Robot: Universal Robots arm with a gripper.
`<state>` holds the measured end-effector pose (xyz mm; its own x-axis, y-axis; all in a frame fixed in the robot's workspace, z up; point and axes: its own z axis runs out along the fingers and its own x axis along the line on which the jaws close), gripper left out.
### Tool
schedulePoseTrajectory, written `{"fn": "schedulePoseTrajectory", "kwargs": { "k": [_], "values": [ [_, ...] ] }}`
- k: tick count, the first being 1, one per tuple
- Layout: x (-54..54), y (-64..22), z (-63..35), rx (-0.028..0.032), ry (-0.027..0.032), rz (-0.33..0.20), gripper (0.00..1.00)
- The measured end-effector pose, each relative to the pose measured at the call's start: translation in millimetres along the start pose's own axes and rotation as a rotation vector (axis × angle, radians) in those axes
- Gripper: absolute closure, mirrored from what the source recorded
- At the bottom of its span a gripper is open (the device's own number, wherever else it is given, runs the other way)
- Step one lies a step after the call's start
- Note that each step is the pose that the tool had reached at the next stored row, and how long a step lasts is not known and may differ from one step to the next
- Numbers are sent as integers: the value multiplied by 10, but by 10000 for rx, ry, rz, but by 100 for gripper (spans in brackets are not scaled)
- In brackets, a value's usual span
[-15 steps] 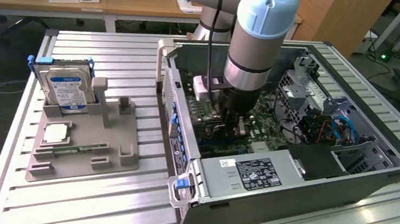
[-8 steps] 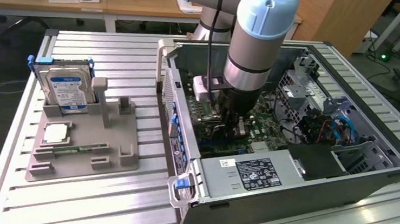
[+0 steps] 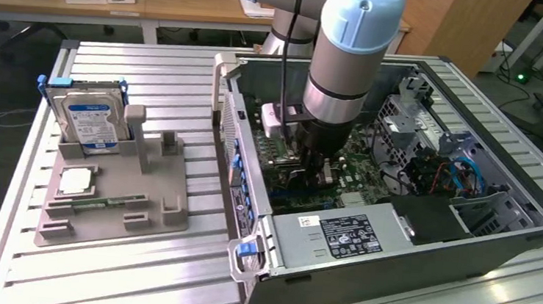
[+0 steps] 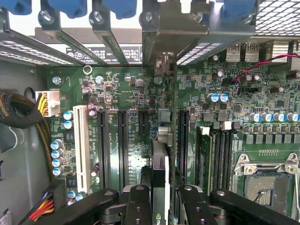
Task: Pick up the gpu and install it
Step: 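Insert the gpu into the slot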
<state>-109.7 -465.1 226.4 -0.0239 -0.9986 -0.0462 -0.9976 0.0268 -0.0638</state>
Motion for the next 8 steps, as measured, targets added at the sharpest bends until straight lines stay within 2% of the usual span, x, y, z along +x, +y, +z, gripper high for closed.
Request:
{"fn": "schedulePoseTrajectory", "kwargs": {
  "k": [4,5,7,8],
  "values": [
    [0,1,1,0,-3,1,73],
    [-2,4,7,1,-26,7,72],
    [-2,3,5,8,-18,6,72],
    [0,0,0,5,-17,1,65]
  ]
}}
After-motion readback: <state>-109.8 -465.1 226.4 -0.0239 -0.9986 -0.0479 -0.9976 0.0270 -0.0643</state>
